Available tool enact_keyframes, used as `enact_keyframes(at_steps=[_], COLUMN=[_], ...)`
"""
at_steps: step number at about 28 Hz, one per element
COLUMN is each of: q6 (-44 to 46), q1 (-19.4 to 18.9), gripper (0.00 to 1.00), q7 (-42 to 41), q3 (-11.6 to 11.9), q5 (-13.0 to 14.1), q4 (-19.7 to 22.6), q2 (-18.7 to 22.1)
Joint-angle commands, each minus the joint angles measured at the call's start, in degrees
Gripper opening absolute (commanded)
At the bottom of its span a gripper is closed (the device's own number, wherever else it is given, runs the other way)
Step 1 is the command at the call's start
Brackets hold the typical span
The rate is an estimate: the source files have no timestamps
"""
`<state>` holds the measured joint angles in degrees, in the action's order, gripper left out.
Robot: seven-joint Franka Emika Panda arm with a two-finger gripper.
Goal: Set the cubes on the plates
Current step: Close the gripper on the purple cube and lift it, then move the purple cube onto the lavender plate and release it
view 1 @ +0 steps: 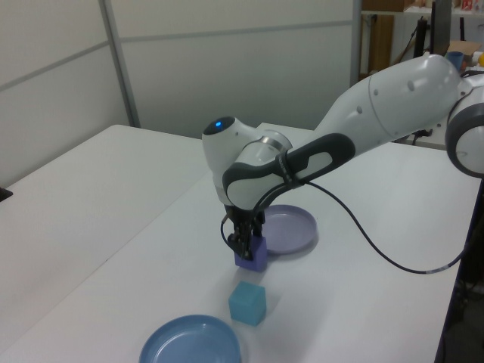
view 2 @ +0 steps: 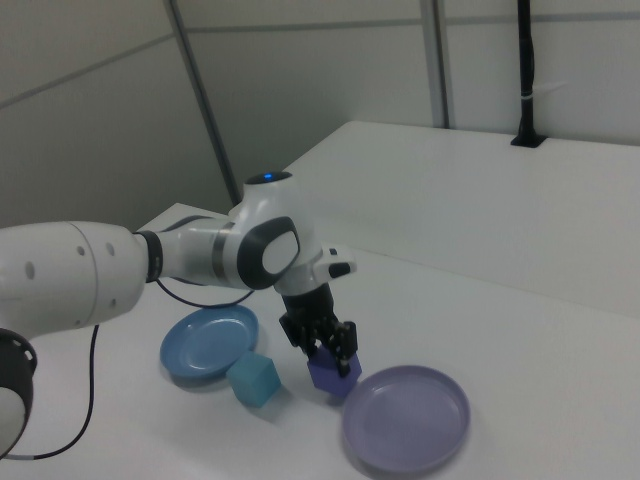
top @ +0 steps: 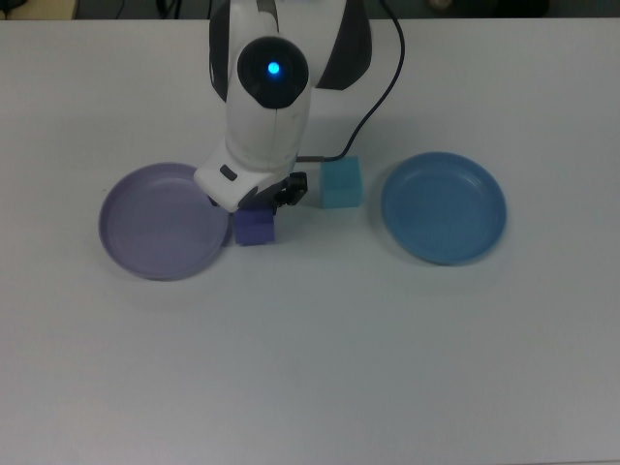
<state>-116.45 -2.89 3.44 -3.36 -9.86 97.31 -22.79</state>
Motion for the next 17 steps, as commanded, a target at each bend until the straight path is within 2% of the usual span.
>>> enact_keyframes(at_steps=[1,5,7,11,17], q6=[1.7,1.4,1.0,-0.8,-2.2], q1=[-0.3,1.2,4.2,7.7,10.0], gripper=[0.19,0.19,0.2,0.23,0.27], q7=[-0.7,-3.1,-4.9,-6.6,-6.9], q3=[-0.1,0.8,0.8,0.8,0.8], q5=[1.7,1.7,1.7,1.5,1.0], q4=[0.8,0.5,0.5,0.4,0.9], q2=[3.9,3.4,2.8,2.1,1.3])
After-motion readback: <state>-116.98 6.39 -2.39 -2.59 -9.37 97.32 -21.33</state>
